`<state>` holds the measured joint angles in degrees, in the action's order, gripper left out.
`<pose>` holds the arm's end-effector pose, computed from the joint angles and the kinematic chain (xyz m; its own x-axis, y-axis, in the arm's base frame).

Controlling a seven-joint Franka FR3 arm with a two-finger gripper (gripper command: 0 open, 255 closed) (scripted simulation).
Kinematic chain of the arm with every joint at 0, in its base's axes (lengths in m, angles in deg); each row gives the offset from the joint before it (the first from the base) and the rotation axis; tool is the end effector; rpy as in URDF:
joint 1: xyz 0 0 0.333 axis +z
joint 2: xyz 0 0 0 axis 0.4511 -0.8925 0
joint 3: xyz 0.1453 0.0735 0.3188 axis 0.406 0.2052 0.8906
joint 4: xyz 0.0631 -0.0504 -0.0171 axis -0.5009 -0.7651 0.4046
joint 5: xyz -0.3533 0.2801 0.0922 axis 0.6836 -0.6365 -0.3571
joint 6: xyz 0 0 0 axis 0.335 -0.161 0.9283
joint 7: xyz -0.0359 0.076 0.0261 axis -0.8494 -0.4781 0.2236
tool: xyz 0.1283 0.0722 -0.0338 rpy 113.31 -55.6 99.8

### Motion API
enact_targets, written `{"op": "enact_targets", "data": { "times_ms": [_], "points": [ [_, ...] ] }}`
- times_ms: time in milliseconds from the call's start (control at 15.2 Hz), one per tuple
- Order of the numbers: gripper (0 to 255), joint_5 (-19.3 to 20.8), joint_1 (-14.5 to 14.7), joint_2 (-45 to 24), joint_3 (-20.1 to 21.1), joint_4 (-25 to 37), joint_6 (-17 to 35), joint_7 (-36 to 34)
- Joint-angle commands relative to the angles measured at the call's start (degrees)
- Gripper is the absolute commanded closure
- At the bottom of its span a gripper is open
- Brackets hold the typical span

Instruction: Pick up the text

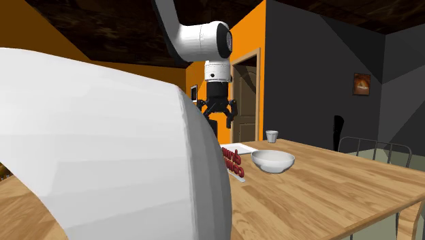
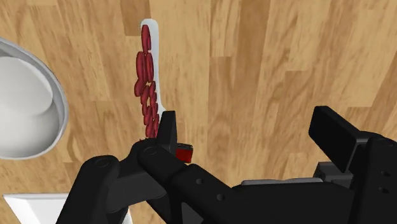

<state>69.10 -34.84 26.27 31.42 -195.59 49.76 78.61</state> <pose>0.4847 -0.3943 0.4183 0.9984 -0.0278 0.0488 -0.0287 -0.9995 0.0165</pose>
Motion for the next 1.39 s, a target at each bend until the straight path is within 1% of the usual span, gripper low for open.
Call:
{"op": "enact_targets", "data": {
  "times_ms": [0,198,396,462,924,1056,1122,1320],
  "points": [
    [0,-2.9,-1.2,-4.7,-1.1,3.6,-0.1,3.3],
    [0,-7.4,-3.9,-12.1,-1.6,9.5,-0.7,7.6],
    [0,-11.4,-7.5,-19.4,-1.3,16.2,-1.9,11.1],
    [0,-11.4,-7.6,-19.6,-1.2,16.4,-2.0,11.2],
    [0,-13.2,-8.1,-21.9,-0.3,13.6,2.9,12.3],
    [0,-13.2,-8.1,-21.9,-0.3,13.5,2.9,12.3],
    [255,-13.2,-8.1,-22.0,-0.3,13.6,2.8,12.3],
    [255,-13.2,-8.1,-22.0,-0.3,13.6,2.8,12.3]
  ]
}}
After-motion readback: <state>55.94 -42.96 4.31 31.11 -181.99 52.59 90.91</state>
